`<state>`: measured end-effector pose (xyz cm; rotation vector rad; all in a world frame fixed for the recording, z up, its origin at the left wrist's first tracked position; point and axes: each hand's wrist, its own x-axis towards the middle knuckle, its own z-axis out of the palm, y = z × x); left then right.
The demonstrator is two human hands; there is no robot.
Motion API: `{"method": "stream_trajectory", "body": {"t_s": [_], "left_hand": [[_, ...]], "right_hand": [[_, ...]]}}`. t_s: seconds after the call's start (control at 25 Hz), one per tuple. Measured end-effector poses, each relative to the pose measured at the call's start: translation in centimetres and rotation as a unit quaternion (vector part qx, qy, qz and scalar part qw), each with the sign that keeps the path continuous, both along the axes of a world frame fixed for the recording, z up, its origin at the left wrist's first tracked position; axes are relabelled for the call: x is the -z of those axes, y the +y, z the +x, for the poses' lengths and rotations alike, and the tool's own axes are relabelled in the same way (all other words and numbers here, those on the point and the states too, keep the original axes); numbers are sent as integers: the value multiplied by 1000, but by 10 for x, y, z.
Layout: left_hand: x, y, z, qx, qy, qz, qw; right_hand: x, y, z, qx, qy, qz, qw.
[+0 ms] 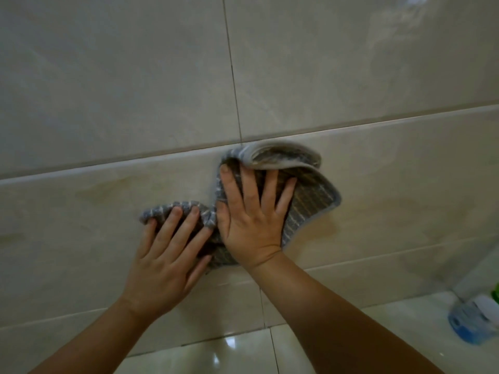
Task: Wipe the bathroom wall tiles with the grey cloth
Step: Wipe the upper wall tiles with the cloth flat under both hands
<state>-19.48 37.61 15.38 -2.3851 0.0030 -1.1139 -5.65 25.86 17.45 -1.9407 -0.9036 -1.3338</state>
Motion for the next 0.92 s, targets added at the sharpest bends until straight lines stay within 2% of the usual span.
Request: {"method": "stream_trajectory", "body": {"t_s": [0.16,0.4,0.56,0.76,0.92], "left_hand": [[29,-9,6,4,28,10,1000],[45,-39,40,23,50,10,998],[44,-61,59,24,58,4,998],[35,-89,84,27,51,-8,998],[27,-95,87,39,42,-18,998]], "right_hand": [[36,-15,9,-5,-37,-50,998],[55,-53,43,13,-33,-40,999],[57,-73,63,37,-10,1,999],[50,-97,87,66,64,90,992],[42,-110,95,87,88,115,986]]}}
